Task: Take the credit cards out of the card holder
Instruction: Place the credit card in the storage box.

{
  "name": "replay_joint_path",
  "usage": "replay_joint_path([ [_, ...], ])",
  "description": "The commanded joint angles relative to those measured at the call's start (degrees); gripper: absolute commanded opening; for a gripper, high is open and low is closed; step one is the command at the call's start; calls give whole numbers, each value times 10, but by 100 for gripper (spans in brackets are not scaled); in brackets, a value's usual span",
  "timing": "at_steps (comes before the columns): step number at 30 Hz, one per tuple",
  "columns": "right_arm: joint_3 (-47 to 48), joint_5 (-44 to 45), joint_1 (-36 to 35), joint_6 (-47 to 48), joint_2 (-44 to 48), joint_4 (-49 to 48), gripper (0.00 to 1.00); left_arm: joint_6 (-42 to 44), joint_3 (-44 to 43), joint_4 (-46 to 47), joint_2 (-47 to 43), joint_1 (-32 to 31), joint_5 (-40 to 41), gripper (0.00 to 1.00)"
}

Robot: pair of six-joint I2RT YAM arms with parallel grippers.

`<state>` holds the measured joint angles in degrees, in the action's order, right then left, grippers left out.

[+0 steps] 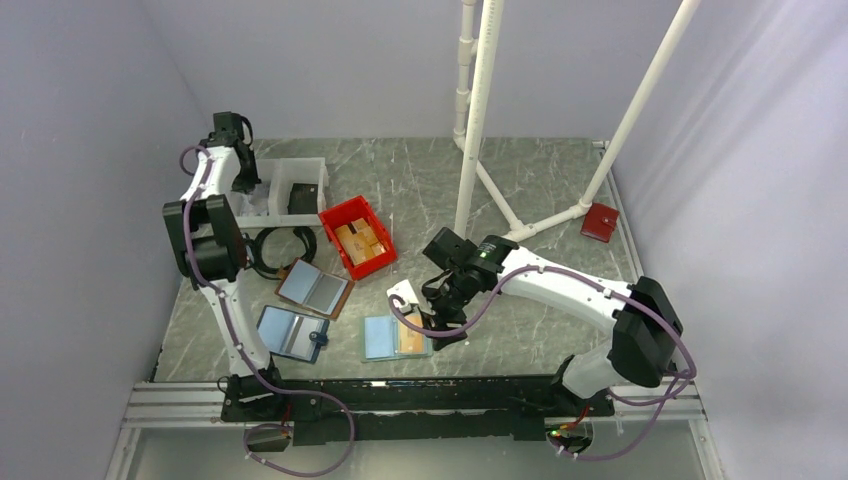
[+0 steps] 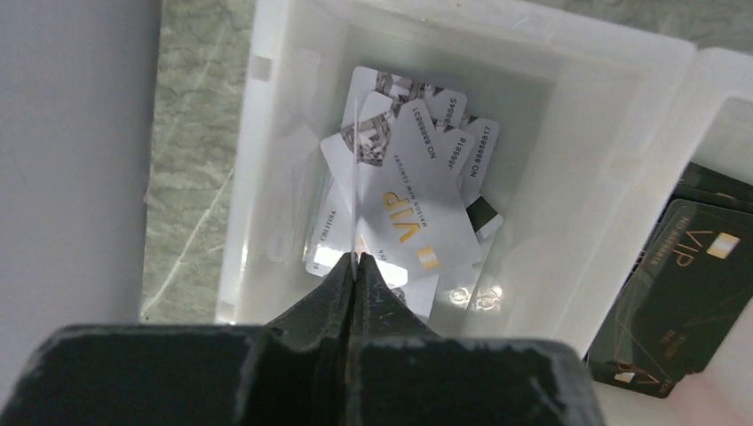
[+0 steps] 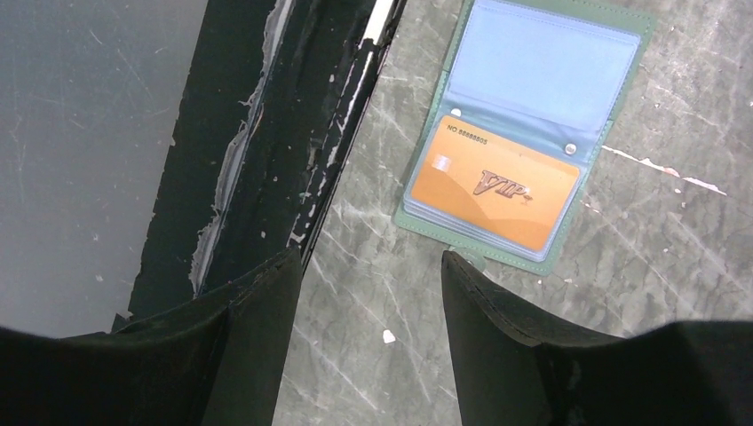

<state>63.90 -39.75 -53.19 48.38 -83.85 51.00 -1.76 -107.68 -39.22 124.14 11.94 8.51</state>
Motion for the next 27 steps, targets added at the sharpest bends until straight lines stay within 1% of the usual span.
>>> replay_joint_path([
  [1, 22, -6, -1, 14, -5, 9, 61, -22, -40, -40, 20, -17, 67, 11],
  [3, 23, -8, -2, 15, -8, 11, 61, -23, -44, -42, 19, -26, 65, 26],
  [5, 24, -11, -2, 15, -10, 12, 61, -28, -46, -46, 15, -30, 49, 35],
  [7, 25, -12, -1, 16, -12, 15, 61, -36, -54, -58, 12, -33, 47, 39],
  [9, 26, -14, 0, 17, -12, 16, 61, -42, -57, -67, 0, -32, 54, 40],
  [11, 25, -15, 1, 17, -9, 14, 61, -43, -42, -63, -35, -32, 50, 40],
  [13, 23, -15, 2, 18, -4, 12, 60, -44, -11, -48, -87, -32, 28, 41],
  [15, 20, -15, 2, 19, 1, 8, 60, -44, 47, -16, -159, -32, -13, 42],
  [16, 18, -15, 2, 20, 6, 6, 60, -46, 83, 3, -214, -31, -48, 45],
  [17, 16, -15, 2, 20, 8, 3, 60, -50, 124, 26, -244, -31, -67, 49],
  [19, 12, -13, 3, 20, 15, -5, 60, -61, 218, 77, -353, -29, -137, 63],
  [21, 5, -8, 3, 19, 23, -14, 60, -85, 313, 127, -443, -27, -186, 81],
  [22, 2, -6, 5, 20, 27, -18, 60, -101, 357, 149, -481, -25, -211, 88],
  [23, -1, -5, 5, 21, 31, -21, 60, -121, 394, 166, -520, -21, -242, 92],
  [24, -5, -4, 7, 23, 35, -25, 60, -136, 430, 177, -551, -18, -276, 94],
  [27, -15, 0, 10, 28, 47, -35, 59, -186, 518, 191, -631, -14, -378, 94],
])
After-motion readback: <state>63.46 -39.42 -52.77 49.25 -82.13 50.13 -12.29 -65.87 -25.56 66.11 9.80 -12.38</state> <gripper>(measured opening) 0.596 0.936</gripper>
